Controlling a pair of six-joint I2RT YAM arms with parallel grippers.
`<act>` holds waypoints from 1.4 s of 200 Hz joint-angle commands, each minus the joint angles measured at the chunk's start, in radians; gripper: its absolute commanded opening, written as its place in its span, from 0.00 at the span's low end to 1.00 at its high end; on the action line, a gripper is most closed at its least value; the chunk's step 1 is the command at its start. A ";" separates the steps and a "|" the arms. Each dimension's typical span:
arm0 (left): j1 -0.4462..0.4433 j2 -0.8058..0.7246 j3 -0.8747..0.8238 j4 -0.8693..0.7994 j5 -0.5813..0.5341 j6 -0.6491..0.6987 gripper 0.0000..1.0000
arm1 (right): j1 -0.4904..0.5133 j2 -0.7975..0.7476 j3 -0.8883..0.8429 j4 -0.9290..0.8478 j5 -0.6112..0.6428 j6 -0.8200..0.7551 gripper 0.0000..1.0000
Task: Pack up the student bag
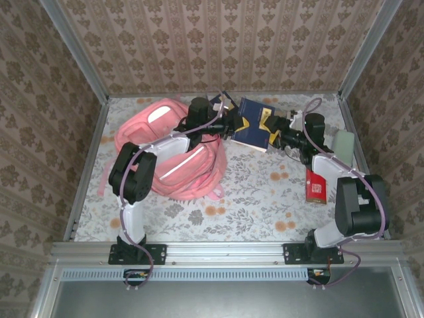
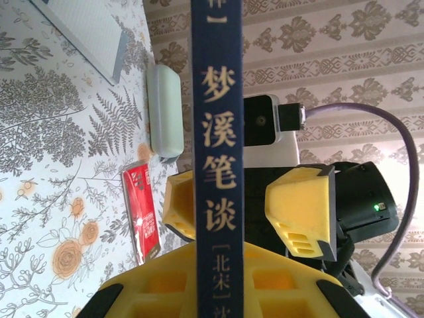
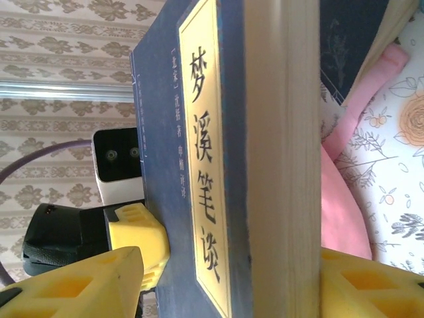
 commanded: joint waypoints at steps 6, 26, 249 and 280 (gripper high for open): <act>-0.005 -0.046 -0.011 0.072 0.049 -0.023 0.00 | -0.008 0.023 -0.011 0.136 -0.057 0.065 0.60; -0.004 -0.047 -0.014 0.067 0.054 -0.018 0.00 | -0.011 0.026 -0.010 0.156 -0.074 0.076 0.56; 0.119 -0.381 -0.054 -1.100 -0.410 0.849 0.46 | -0.014 -0.102 -0.012 -0.160 -0.074 -0.157 0.00; 0.108 -0.446 -0.134 -1.237 -0.534 0.973 0.43 | -0.011 -0.113 -0.018 -0.192 -0.069 -0.179 0.00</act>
